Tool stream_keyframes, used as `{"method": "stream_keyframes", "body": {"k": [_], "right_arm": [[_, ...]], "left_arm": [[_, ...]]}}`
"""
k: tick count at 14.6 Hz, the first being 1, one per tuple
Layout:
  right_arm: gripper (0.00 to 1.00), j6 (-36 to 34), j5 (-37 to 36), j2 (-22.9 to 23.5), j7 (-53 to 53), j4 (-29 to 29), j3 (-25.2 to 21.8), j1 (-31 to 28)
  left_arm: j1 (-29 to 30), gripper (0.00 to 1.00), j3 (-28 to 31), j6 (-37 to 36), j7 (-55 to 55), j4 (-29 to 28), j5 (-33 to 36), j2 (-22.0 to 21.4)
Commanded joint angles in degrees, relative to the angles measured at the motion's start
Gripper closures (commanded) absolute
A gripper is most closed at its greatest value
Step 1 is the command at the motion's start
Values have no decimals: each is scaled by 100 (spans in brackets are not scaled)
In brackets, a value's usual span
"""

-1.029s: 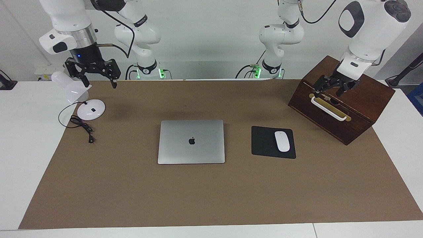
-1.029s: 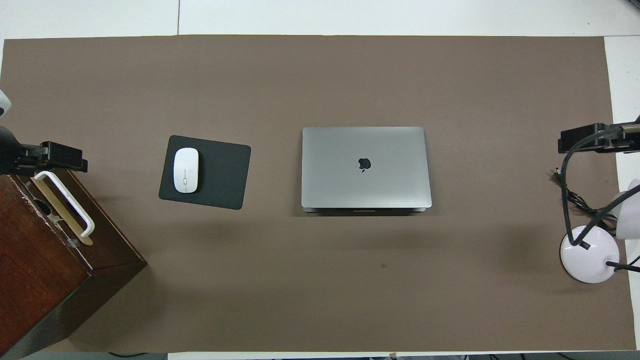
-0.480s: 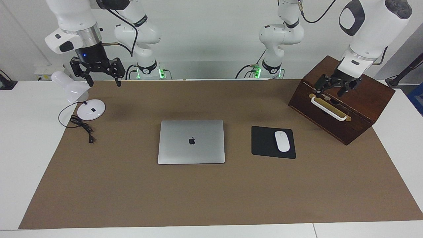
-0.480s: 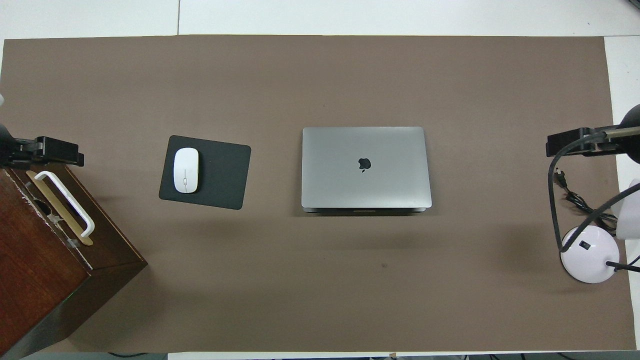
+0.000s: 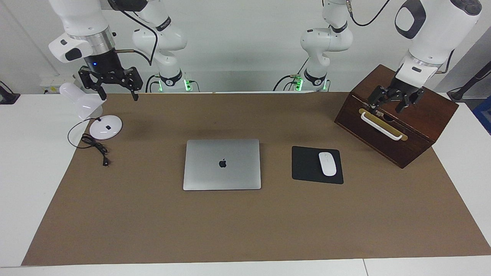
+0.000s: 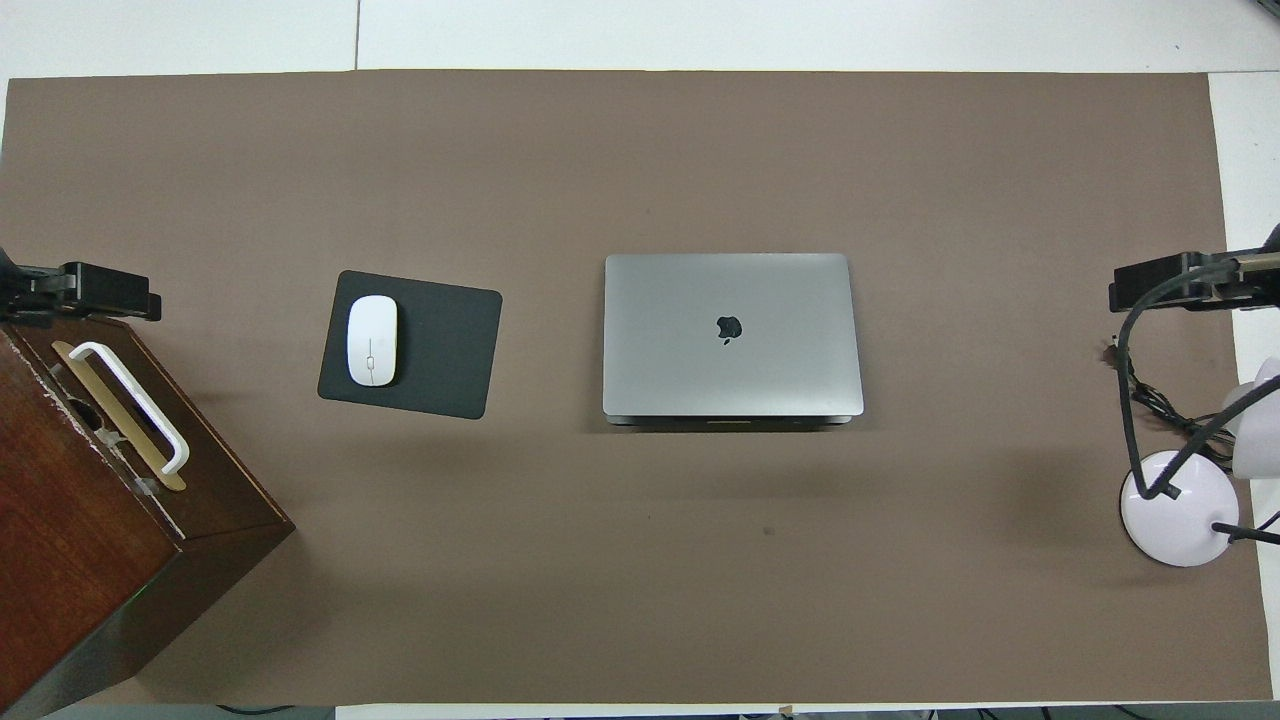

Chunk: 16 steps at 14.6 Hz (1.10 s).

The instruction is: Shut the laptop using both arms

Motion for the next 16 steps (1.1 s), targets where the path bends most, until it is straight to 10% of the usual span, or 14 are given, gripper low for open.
{"method": "stream_keyframes", "body": {"k": [1,16], "right_arm": [[0,-144,-29,-25,-137,43,-32,-9],[0,-170,-29,-52,-93,-10,-58,-97]], "left_arm": [[64,0,-38,-34,46,23,80,-51],[64,0,-38,-52,46,23,71,-69]]}}
